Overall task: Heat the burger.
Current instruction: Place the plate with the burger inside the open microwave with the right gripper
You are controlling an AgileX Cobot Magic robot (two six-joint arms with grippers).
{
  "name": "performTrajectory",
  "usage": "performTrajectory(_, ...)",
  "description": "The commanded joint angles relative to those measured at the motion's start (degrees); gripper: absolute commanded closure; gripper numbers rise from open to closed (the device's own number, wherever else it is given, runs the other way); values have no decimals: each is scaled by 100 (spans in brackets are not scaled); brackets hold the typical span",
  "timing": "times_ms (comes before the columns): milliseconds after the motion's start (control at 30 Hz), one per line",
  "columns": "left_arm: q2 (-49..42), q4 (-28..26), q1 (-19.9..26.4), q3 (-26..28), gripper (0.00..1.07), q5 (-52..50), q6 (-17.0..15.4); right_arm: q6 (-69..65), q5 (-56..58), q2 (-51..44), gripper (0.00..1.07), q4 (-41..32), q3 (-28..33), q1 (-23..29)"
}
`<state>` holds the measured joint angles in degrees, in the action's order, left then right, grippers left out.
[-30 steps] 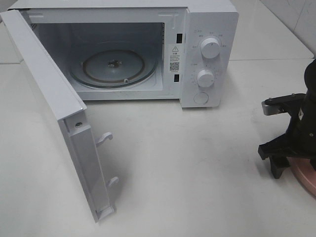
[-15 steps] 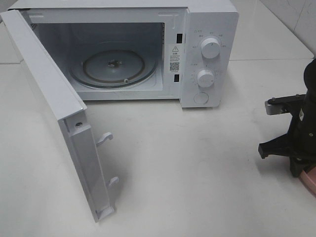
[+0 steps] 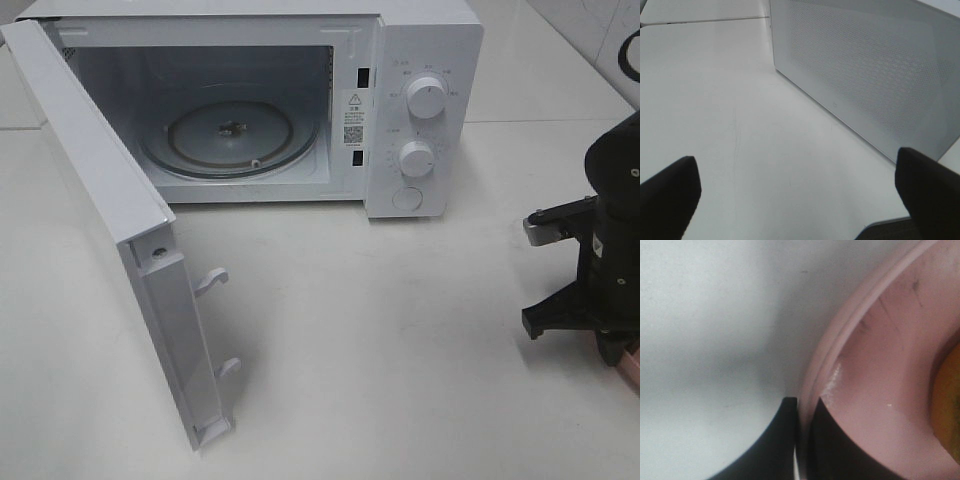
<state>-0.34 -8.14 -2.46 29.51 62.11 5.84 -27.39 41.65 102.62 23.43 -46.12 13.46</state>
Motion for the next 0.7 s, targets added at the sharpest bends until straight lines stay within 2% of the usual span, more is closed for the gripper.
performTrajectory(33, -132, 17, -11, 0, 9, -80, -17, -286, 258, 6, 107, 292, 29, 189)
performTrajectory(400, -132, 17, -11, 0, 9, -80, -17, -963, 888, -143, 107, 1175, 29, 831)
performTrajectory(700, -132, 17, -11, 0, 9, -80, -17, -1134, 1180, -407, 107, 1478, 97, 974)
